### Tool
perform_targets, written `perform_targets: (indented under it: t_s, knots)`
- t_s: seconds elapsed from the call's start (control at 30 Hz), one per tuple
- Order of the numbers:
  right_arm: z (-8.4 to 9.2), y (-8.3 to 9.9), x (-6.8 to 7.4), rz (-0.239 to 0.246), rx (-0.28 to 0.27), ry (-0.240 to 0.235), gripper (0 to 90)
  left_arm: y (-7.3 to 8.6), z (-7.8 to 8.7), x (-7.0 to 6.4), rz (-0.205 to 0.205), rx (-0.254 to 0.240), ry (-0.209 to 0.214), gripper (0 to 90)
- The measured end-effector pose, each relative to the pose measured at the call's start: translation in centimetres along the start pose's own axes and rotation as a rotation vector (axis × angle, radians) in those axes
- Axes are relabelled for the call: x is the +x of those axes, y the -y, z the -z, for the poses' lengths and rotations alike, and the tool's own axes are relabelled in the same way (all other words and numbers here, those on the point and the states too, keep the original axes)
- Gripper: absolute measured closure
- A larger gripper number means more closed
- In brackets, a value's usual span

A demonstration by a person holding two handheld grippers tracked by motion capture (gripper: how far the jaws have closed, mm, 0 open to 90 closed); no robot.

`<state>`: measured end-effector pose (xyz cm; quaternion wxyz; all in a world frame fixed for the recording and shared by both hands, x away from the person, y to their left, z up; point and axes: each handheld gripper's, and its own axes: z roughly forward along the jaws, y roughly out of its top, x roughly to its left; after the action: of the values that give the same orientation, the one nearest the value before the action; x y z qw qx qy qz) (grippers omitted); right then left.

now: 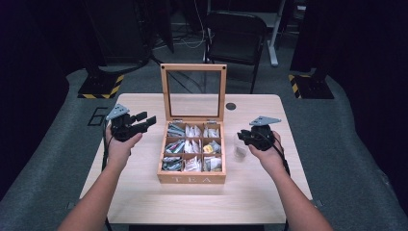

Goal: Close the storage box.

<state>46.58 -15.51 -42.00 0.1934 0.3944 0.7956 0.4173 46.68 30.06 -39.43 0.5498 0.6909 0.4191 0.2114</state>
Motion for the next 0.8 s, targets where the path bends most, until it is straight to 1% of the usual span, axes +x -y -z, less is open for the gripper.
perform_targets:
  t_s: [0.13, 0.17, 0.23, 0.27, 0.3, 0.37, 0.43, 0.5, 0.53, 0.6, 0.63, 0.67, 0.77, 0.8]
  knots:
    - [0.2, -0.8, 0.3, 0.000, -0.011, -0.009, 62.0, -0.1, 0.1, 0.0, 0.000, -0.002, 0.000, 47.7]
    - [0.2, -1.0, 0.3, -0.004, -0.009, -0.019, 60.0, -0.1, 0.1, 0.0, 0.001, -0.002, 0.000, 47.7]
    - [0.2, -1.4, 0.4, 0.009, -0.009, -0.030, 56.5, -0.1, 0.1, 0.0, 0.003, -0.003, 0.001, 47.6]
    - [0.2, -1.6, 0.5, 0.014, -0.009, -0.028, 54.4, -0.1, 0.2, 0.0, 0.002, -0.005, 0.001, 47.6]
    - [0.2, -1.6, 0.5, 0.014, -0.009, -0.028, 54.4, -0.1, 0.2, 0.0, 0.002, -0.005, 0.001, 47.5]
    - [0.2, -2.1, 0.8, 0.029, -0.019, -0.027, 51.4, -0.1, 0.2, 0.0, -0.001, -0.006, 0.000, 47.3]
    - [0.2, -2.3, 0.9, 0.027, -0.017, -0.031, 50.6, -0.2, 0.2, 0.0, -0.003, -0.005, 0.000, 47.2]
    - [0.3, -2.7, 1.0, 0.037, -0.016, -0.032, 48.8, -0.3, 0.3, 0.1, -0.003, -0.009, -0.002, 46.9]
    - [0.3, -3.0, 1.1, 0.041, -0.021, -0.022, 45.2, -0.3, 0.4, 0.1, -0.005, -0.005, -0.001, 46.8]
    - [0.3, -3.3, 1.1, 0.055, -0.033, -0.002, 43.5, -0.4, 0.4, 0.1, -0.007, -0.006, -0.004, 46.7]
    - [0.3, -3.5, 1.1, 0.046, -0.033, -0.004, 42.4, -0.3, 0.4, 0.1, -0.006, -0.006, -0.006, 46.6]
    - [0.2, -3.7, 1.1, 0.037, -0.032, -0.015, 41.4, -0.3, 0.4, 0.2, -0.004, -0.004, -0.007, 46.4]
    - [0.1, -4.2, 1.2, 0.029, -0.027, -0.039, 39.1, -0.4, 0.3, 0.2, -0.006, -0.006, -0.011, 45.9]
    - [0.1, -4.3, 1.2, 0.015, -0.028, -0.048, 38.1, -0.4, 0.3, 0.2, -0.004, -0.006, -0.010, 45.6]
